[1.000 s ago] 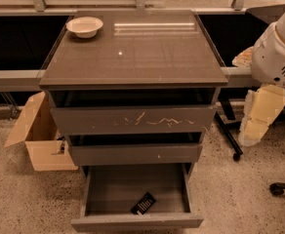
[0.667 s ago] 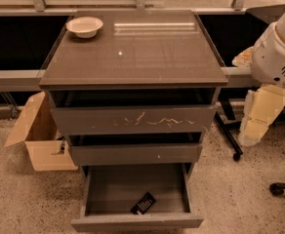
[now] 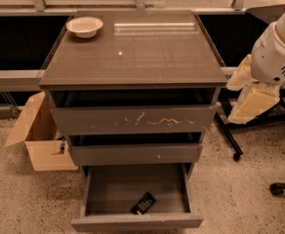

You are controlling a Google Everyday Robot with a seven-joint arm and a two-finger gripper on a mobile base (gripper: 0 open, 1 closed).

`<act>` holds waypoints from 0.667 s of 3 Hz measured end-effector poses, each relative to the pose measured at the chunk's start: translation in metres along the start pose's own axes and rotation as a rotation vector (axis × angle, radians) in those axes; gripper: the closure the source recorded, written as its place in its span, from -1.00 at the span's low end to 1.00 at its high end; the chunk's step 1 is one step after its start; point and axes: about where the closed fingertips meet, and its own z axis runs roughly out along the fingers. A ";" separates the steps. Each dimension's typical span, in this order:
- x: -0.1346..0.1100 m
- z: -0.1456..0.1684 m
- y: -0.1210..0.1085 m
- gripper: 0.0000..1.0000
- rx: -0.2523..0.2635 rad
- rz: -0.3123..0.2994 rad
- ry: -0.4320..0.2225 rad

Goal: Pick rxbar chocolate from bottom drawer and place on counter

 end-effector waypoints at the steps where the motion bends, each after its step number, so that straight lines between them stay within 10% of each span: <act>1: 0.000 0.000 0.000 -0.32 0.000 0.000 0.000; 2: 0.000 0.000 0.000 -0.79 0.000 0.000 0.000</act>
Offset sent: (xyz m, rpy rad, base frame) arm 0.0000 0.0000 0.0000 0.0000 0.0000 0.0000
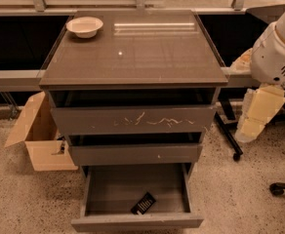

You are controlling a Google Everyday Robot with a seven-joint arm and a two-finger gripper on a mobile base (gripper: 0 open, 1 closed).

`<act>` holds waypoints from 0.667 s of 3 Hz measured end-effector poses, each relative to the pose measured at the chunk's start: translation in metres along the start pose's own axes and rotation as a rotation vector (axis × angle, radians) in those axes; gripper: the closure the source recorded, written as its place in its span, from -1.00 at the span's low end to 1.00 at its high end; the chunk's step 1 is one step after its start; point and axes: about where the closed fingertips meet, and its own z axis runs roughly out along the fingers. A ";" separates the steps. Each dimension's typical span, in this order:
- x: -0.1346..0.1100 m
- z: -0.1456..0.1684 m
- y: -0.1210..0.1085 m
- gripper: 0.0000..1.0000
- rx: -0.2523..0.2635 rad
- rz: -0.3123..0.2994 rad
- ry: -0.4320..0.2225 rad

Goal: Pick rxbar chocolate from bottom drawer and place on counter

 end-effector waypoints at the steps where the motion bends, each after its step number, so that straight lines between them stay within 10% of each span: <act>1: 0.008 0.022 -0.008 -1.00 0.003 -0.012 -0.016; 2: 0.017 0.055 -0.016 -1.00 -0.015 -0.033 -0.056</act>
Offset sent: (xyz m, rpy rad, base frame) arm 0.0416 -0.0173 -0.0951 0.0982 -0.0022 0.0850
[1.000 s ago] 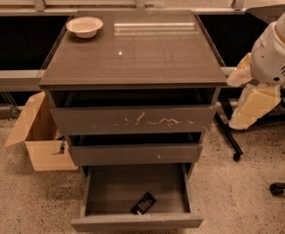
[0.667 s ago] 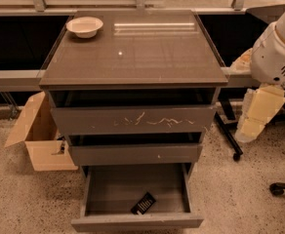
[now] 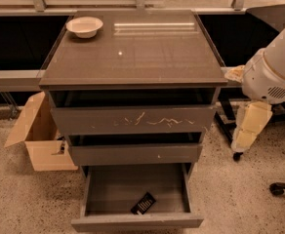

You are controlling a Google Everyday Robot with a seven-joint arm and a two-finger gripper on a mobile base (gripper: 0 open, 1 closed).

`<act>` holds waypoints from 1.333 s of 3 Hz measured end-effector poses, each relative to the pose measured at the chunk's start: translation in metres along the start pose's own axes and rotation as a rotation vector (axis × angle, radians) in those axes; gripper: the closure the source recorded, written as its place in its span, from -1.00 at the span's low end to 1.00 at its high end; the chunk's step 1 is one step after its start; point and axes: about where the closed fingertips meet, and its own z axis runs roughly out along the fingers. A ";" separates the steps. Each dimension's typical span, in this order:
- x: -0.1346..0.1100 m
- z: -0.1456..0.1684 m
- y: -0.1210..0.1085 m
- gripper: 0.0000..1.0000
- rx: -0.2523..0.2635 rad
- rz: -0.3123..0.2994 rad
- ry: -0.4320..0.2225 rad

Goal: Pick rxbar chocolate from bottom drawer and place on counter

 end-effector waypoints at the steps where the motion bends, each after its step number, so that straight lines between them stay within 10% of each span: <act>1: 0.005 0.024 -0.004 -1.00 -0.015 -0.023 -0.047; 4: 0.002 0.089 0.006 -1.00 -0.061 -0.067 -0.100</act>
Offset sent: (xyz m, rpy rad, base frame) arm 0.0142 0.0191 -0.0659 0.1501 0.0045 0.1150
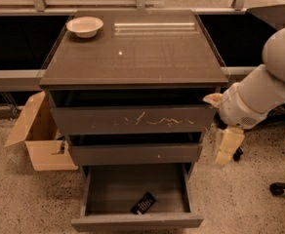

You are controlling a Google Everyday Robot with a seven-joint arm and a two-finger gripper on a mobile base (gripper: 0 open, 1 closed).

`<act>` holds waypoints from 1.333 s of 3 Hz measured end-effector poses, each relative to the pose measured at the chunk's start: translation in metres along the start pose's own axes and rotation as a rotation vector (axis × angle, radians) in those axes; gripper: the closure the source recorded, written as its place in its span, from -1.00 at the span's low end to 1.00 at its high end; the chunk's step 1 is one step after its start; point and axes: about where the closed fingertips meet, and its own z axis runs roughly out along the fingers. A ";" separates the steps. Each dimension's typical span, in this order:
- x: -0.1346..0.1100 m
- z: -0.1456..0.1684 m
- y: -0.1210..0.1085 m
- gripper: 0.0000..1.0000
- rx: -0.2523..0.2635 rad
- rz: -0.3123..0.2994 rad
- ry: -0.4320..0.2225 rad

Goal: Pick rxbar chocolate from bottom drawer and place on counter

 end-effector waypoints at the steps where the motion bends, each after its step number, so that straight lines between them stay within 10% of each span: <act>1: 0.011 0.087 0.020 -1.00 -0.053 -0.017 -0.051; 4: 0.021 0.192 0.044 -1.00 -0.137 -0.031 -0.196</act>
Offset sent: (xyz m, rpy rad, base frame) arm -0.0138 0.0459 -0.1762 0.1459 0.0735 0.0944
